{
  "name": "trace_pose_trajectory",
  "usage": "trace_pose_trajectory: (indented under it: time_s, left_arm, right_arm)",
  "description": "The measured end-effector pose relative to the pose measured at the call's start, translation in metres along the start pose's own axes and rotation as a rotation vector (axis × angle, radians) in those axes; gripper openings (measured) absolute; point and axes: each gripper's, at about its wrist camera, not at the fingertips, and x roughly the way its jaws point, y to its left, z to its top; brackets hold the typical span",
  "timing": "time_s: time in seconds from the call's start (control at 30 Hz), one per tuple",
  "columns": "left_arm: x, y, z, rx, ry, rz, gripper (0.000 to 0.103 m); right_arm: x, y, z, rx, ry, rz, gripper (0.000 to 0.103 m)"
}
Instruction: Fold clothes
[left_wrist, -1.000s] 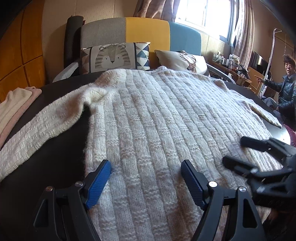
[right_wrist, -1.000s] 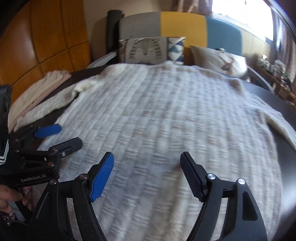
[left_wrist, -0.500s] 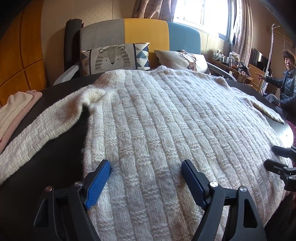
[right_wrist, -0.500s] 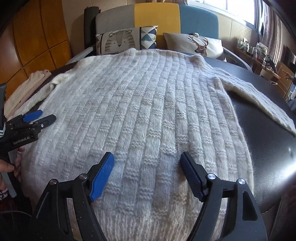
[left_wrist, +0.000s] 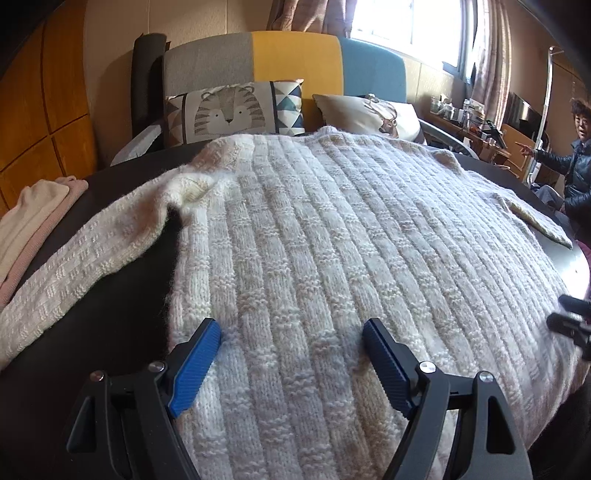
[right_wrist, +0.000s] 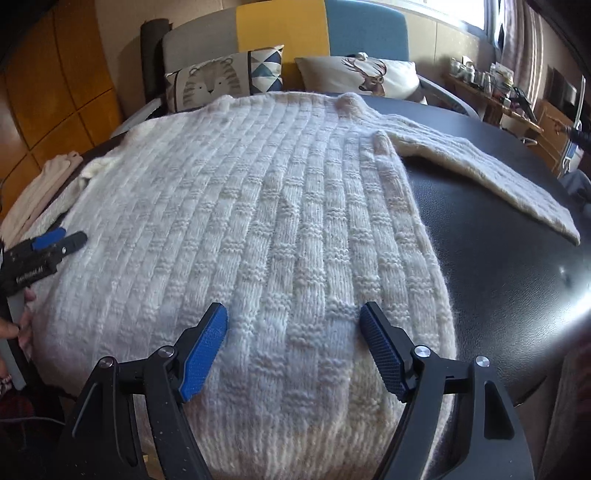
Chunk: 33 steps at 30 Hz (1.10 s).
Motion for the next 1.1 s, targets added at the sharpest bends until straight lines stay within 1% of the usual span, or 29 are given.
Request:
trace_pose_trajectory:
  time_s: [0.07, 0.13, 0.17, 0.27, 0.37, 0.47, 0.57, 0.63, 0.7, 0.77, 0.8, 0.87, 0.9, 0.97, 1.0, 1.03, 1.07, 1.1]
  left_arm:
    - [-0.002, -0.007, 0.007, 0.007, -0.012, -0.016, 0.080]
    - [-0.002, -0.018, 0.018, 0.027, -0.027, -0.030, 0.080]
    - [-0.001, -0.025, 0.023, 0.044, -0.031, -0.036, 0.080]
    - [0.010, -0.047, 0.038, 0.104, -0.024, -0.019, 0.080]
    - [0.022, -0.062, 0.045, 0.139, -0.007, -0.017, 0.080]
    - [0.034, -0.078, 0.051, 0.173, 0.005, -0.029, 0.080]
    - [0.043, -0.092, 0.059, 0.198, 0.009, -0.027, 0.080]
    - [0.050, -0.101, 0.062, 0.220, 0.012, -0.014, 0.080]
    - [0.057, -0.106, 0.062, 0.237, 0.019, 0.000, 0.081]
    - [0.059, -0.103, 0.061, 0.224, 0.016, -0.011, 0.082]
    - [0.060, -0.102, 0.061, 0.216, 0.017, -0.018, 0.082]
    - [0.062, -0.096, 0.061, 0.191, 0.028, -0.043, 0.083]
    - [0.063, -0.092, 0.062, 0.175, 0.034, -0.060, 0.083]
    - [0.064, -0.090, 0.062, 0.159, 0.036, -0.076, 0.084]
    - [0.064, -0.091, 0.061, 0.162, 0.034, -0.072, 0.084]
    - [0.063, -0.092, 0.060, 0.168, 0.029, -0.064, 0.084]
    - [0.063, -0.094, 0.059, 0.176, 0.024, -0.055, 0.084]
    - [0.062, -0.096, 0.059, 0.181, 0.019, -0.048, 0.084]
  right_arm:
    - [-0.005, -0.006, 0.000, 0.054, -0.023, 0.018, 0.077]
    - [-0.002, -0.016, 0.000, 0.108, -0.018, 0.050, 0.077]
    - [-0.001, -0.018, 0.000, 0.113, -0.016, 0.052, 0.077]
    - [0.000, -0.017, 0.001, 0.087, -0.013, 0.050, 0.077]
    - [-0.003, -0.017, 0.001, 0.062, -0.008, 0.061, 0.077]
    - [-0.019, -0.043, 0.008, 0.160, -0.080, 0.120, 0.077]
    - [-0.024, -0.091, 0.019, 0.305, -0.107, 0.103, 0.077]
    - [-0.021, -0.127, 0.025, 0.410, -0.085, 0.074, 0.077]
    - [-0.021, -0.159, 0.029, 0.481, -0.085, 0.028, 0.077]
    - [-0.022, -0.192, 0.037, 0.534, -0.099, -0.049, 0.077]
    - [-0.024, -0.211, 0.044, 0.559, -0.108, -0.102, 0.077]
    - [-0.025, -0.244, 0.054, 0.603, -0.126, -0.167, 0.077]
    - [-0.026, -0.264, 0.058, 0.640, -0.134, -0.192, 0.077]
    - [-0.027, -0.305, 0.061, 0.745, -0.148, -0.213, 0.077]
    - [-0.027, -0.324, 0.060, 0.802, -0.151, -0.207, 0.075]
    - [-0.026, -0.340, 0.058, 0.851, -0.146, -0.214, 0.070]
    - [-0.025, -0.357, 0.056, 0.900, -0.141, -0.220, 0.068]
    - [-0.024, -0.371, 0.052, 0.948, -0.139, -0.215, 0.063]
